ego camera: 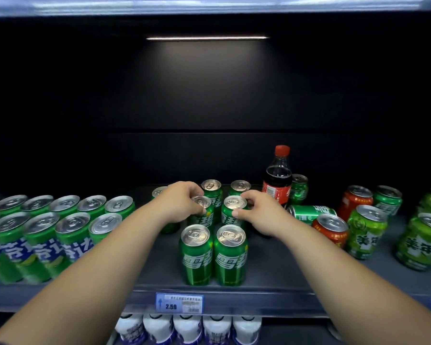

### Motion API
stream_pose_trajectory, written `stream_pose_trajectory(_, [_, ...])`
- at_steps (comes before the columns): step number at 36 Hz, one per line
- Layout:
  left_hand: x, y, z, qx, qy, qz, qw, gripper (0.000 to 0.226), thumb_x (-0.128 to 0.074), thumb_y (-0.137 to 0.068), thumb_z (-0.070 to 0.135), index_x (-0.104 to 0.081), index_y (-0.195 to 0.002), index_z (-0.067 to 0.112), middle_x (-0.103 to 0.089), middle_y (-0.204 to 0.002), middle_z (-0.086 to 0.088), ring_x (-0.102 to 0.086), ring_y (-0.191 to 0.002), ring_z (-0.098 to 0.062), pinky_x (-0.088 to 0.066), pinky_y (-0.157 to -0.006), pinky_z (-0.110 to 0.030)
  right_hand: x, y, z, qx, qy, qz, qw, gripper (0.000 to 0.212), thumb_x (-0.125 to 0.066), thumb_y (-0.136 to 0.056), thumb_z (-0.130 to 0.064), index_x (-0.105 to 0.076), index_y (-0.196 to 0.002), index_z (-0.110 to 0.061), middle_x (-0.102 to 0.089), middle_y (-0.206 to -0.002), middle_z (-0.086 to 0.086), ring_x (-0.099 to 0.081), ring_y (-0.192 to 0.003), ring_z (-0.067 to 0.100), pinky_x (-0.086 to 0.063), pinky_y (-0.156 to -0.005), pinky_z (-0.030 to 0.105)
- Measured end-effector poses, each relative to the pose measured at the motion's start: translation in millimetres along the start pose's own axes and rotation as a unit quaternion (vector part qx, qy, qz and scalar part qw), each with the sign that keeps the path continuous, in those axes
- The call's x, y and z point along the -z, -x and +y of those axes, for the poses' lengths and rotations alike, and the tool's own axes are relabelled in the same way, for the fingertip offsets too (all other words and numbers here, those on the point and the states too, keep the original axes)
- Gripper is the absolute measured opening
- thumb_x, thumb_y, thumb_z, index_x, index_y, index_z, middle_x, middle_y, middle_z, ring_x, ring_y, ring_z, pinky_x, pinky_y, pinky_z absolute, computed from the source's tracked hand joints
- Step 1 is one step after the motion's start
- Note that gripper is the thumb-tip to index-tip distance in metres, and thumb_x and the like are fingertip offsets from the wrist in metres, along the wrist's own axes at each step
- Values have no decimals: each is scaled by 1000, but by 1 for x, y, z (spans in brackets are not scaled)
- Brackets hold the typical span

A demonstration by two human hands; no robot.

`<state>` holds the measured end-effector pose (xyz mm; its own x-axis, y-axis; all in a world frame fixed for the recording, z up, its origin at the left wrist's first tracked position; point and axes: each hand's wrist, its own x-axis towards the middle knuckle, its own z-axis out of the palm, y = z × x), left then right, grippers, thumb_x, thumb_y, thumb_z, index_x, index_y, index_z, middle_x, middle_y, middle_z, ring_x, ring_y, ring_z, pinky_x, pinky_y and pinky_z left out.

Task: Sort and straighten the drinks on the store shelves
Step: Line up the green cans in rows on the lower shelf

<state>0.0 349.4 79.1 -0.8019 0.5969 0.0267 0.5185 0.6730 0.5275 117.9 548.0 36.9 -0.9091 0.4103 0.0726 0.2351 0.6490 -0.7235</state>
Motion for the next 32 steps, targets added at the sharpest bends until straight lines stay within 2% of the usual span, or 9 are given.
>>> stream_pose_trajectory(3, [2,-5,-3,5,9,-22,1000,48,-86,-72,27,-67,-116,28,-69,-108,8,-65,-98,-13,-55,-89,-34,2,-1,-5,15,10,-24,1000,61,-80,-84,-33,-57,-139,-18,-62,-136,1,-58,-123,19,-45,-107,36])
stream_pose_trajectory(5, [4,-6,-5,2,6,-33,999,53,-86,-71,27,-66,-120,27,-69,-109,8,-65,-99,-14,-54,-93,-36,4,-2,-8,22,17,-41,999,54,-79,-85,-31,-60,-134,-20,-65,-130,0,-62,-115,18,-48,-104,38])
stream_pose_trajectory(9, [5,-6,-4,-5,-23,-34,999,56,-87,-69,34,-65,-120,29,-68,-106,9,-65,-96,-11,-55,-89,-33,9,-5,-12,26,6,-48,998,35,-83,-79,-39,-70,-108,-24,-70,-108,-4,-65,-101,14,-53,-94,38])
stream_pose_trajectory(13, [6,-5,1,-16,-57,-34,998,57,-87,-70,40,-64,-121,29,-67,-109,8,-62,-98,-13,-53,-87,-30,8,-7,-13,15,13,-26,999,40,-85,-74,-44,-71,-104,-21,-69,-103,-2,-64,-97,16,-50,-81,32])
stream_pose_trajectory(17, [8,-7,3,-18,-71,-39,996,55,-87,-69,40,-66,-118,28,-66,-108,8,-62,-98,-15,-53,-87,-32,2,-7,-14,21,27,5,999,31,-84,-75,-44,-71,-94,-24,-69,-97,-4,-64,-93,14,-51,-83,33])
stream_pose_trajectory(22, [7,-9,6,-24,-97,-39,994,53,-87,-69,41,-65,-115,28,-67,-107,5,-62,-95,-17,-55,-88,-37,2,-6,-20,27,53,-5,998,32,-80,-81,-42,-70,-102,-20,-68,-101,-2,-62,-96,18,-51,-87,35])
stream_pose_trajectory(27, [8,-11,8,-32,-116,-42,992,51,-86,-68,42,-64,-112,28,-66,-105,4,-61,-94,-18,-55,-86,-37,12,-9,-31,11,110,-47,993,74,-83,-76,-50,-58,-137,-15,-64,-130,3,-60,-118,21,-49,-100,36])
stream_pose_trajectory(30, [10,-13,10,-33,-129,-52,990,50,-87,-67,44,-64,-108,29,-64,-104,4,-61,-93,-18,-56,-84,-38,14,-11,-36,10,157,-53,986,63,-84,-71,-56,-64,-120,-22,-67,-108,-1,-63,-103,19,-51,-81,32])
stream_pose_trajectory(32, [11,-15,11,-34,-136,-58,988,47,-87,-66,44,-64,-104,28,-65,-102,3,-61,-91,-18,-57,-82,-38,13,-13,-38,12,176,-47,983,55,-83,-72,-55,-67,-110,-19,-68,-98,-2,-64,-94,18,-52,-76,32])
